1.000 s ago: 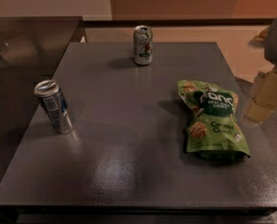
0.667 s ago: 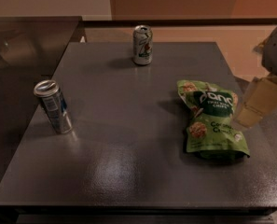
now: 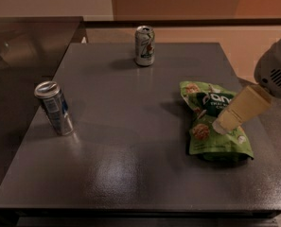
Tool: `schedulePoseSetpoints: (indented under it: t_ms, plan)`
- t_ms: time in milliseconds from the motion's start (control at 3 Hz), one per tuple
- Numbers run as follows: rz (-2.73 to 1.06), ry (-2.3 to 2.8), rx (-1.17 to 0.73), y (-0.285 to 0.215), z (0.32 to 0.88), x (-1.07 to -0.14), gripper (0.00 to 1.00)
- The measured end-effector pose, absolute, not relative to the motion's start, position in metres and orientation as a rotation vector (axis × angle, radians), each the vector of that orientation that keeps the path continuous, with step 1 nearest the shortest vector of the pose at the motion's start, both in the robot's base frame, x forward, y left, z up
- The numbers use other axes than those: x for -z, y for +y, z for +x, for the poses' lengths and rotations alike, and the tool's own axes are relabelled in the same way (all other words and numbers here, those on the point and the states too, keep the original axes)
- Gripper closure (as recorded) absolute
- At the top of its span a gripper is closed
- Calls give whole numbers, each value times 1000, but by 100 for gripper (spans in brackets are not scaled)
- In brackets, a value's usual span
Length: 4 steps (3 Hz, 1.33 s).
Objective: Move green rice chip bag near 7up can
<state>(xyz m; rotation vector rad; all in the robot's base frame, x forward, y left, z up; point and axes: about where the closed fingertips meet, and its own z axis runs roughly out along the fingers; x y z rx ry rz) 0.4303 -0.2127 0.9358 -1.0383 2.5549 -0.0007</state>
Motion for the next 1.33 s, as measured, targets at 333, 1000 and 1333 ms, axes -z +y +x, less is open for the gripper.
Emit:
schedulePoseSetpoints:
  t_ms: [333, 1000, 1333]
  plan:
    - [-841, 2650, -27, -210, 431, -917, 0]
    - [-552, 2800, -15, -204, 441, -884, 0]
    - [-496, 2854, 13, -203, 445, -871, 0]
